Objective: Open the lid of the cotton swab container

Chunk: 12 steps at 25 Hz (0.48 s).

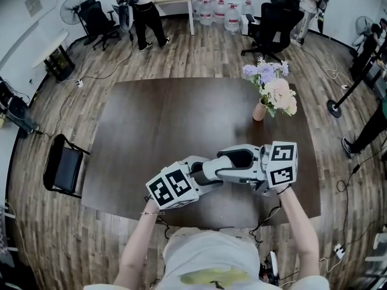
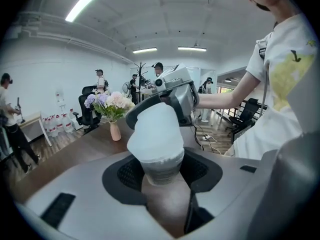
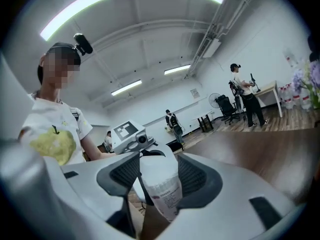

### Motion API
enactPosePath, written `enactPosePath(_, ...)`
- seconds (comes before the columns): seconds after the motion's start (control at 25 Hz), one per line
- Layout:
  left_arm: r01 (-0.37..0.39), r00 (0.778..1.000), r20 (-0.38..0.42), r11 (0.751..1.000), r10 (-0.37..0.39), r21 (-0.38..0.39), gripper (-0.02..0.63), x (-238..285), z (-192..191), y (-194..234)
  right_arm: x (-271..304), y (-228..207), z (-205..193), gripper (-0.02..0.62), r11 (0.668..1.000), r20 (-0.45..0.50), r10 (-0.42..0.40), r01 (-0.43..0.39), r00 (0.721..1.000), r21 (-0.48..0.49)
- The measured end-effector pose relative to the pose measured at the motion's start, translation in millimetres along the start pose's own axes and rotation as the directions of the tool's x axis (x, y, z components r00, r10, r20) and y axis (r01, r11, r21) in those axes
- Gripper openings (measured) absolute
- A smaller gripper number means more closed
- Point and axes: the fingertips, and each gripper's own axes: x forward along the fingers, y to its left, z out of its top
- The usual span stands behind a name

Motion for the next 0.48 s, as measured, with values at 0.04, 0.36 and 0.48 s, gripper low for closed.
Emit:
enactPosePath(0.04, -0.009, 1.000, -0.006, 1.000, 0.009, 0.010, 0.212, 0.3, -1.2, 0.4, 0.3, -1.3, -0.3, 0.245, 1.000, 0.002, -0.003, 0.003, 1.000, 0.025)
enactPosePath(0.36, -0.118, 0.993, -0.011, 0.988, 0.120, 0.103, 0.213, -0.8, -0.8, 7.5, 0.4, -10.7, 9.8, 0.245, 0.972, 0.043, -0.015, 0.005, 0.999, 0.235)
enactPosePath(0.48, -0.153, 0.988, -0.012, 0.979, 0.156, 0.138, 0.213, 0.4, -2.5, 10.8, 1.5, -14.1, 11.4, 0.245, 0.960, 0.047, -0.010, -0.004, 0.999, 0.280)
